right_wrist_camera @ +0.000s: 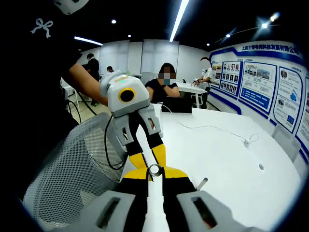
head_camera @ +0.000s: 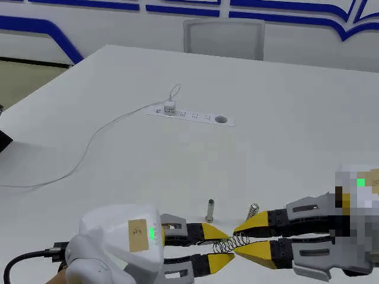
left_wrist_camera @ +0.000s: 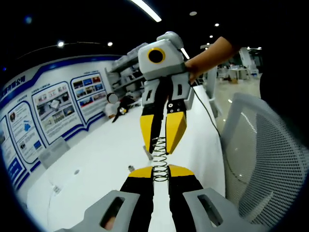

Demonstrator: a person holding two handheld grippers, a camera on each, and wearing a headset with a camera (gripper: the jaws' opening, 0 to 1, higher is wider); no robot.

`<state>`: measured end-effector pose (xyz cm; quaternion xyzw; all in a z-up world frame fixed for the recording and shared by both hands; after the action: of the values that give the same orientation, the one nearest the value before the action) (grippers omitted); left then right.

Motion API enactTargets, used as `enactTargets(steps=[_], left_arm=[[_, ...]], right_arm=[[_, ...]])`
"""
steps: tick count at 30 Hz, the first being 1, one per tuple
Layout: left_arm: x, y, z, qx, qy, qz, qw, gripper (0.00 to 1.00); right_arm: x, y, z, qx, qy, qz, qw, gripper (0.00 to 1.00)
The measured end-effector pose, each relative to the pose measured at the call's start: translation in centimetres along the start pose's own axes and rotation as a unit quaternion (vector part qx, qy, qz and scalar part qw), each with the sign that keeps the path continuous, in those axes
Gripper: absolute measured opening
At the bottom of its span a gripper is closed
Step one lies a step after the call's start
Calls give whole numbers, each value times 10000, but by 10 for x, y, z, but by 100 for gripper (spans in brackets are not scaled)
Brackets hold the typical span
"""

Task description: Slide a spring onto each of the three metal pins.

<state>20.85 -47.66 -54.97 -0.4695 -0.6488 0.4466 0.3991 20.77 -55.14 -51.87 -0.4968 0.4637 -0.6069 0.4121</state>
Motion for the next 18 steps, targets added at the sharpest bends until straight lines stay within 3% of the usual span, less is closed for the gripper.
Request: enactTargets(steps=[3,6,13,18], left_arm=[[-2,-2,1,59,-39,79,9999,9],[-5,1,-1,39,-158,-4,9999,9],[-3,0,-2,287,-272,107,9992,10],[-1,3,-4,358,-340,27,9988,11]], right_arm=[[-3,-7,0,-336,94,263,9990,11],[-6,-6,2,-111,154,88,9998,11],[-5,-8,3,-227,265,195,9992,10],[-10,-6,4,-260,340,95,9990,10]])
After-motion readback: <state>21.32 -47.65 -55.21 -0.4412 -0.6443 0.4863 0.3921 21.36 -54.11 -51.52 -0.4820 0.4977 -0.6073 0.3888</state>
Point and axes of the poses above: the centre of the closed fingertips' face, and the gripper's own axes: x roughly backward along the fingers, z roughly to its right, y roughly out of its underside, the point moved 5 cm from there along x, roughly backward along the fingers, and after that the axes turned 13 degrees about z, right-handed, at the moved point
